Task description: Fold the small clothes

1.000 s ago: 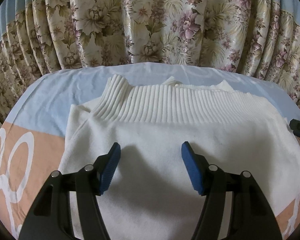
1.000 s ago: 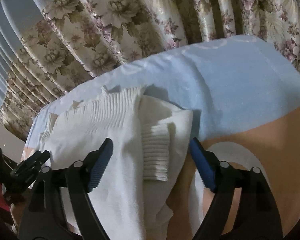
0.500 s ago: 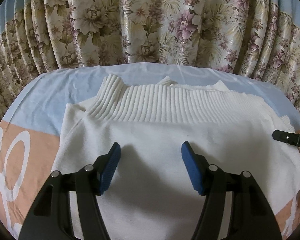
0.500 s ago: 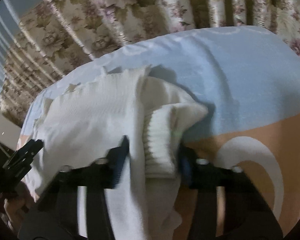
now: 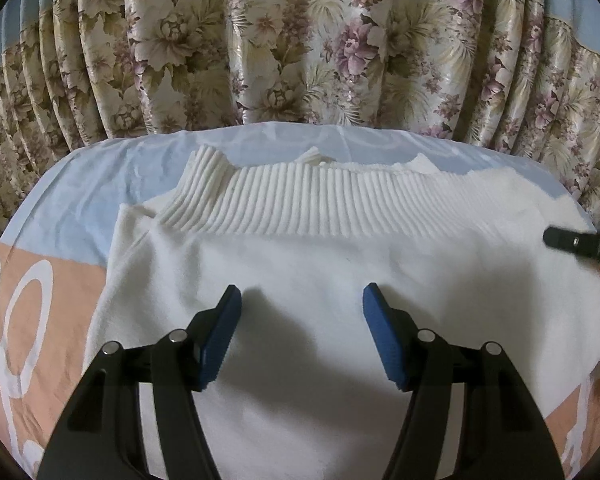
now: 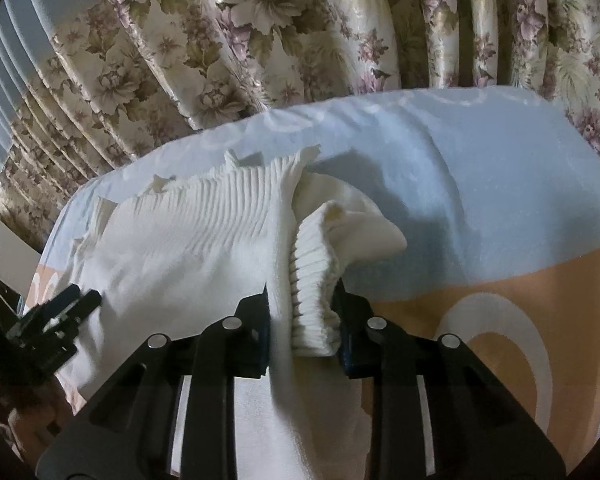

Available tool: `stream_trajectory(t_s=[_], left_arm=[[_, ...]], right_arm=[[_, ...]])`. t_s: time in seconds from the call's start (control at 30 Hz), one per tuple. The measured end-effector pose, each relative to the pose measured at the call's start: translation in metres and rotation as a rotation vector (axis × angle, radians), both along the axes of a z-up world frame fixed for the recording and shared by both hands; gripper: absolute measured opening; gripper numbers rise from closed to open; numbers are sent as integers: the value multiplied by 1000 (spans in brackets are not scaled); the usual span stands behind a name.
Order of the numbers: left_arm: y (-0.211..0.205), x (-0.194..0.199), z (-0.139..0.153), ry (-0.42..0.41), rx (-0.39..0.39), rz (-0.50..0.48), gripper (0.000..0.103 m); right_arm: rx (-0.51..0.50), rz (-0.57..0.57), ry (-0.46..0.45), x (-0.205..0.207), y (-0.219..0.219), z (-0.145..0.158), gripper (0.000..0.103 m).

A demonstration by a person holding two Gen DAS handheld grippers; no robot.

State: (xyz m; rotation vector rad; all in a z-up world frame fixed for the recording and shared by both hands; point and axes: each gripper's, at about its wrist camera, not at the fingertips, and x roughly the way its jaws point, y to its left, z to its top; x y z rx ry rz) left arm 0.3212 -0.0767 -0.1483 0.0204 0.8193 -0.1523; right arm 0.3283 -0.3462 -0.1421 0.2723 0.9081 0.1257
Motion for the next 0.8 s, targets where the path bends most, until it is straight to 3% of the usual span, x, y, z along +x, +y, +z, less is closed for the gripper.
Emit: stream_trajectory(t_s=[0.17, 0.33, 0.47, 0.8], left_arm=[[-8, 3, -10, 5, 34, -11, 71], [-12, -1, -5, 7, -28, -40, 71], [-30, -2, -16, 1, 42, -76, 73], [-21, -11, -12, 30, -5, -72, 73]], right_arm=[[8, 6, -23, 3, 7, 21, 25], [11, 17, -46, 4, 18, 39, 25], [19, 23, -54, 5, 25, 48, 25], [34, 45, -81, 9, 47, 74, 25]])
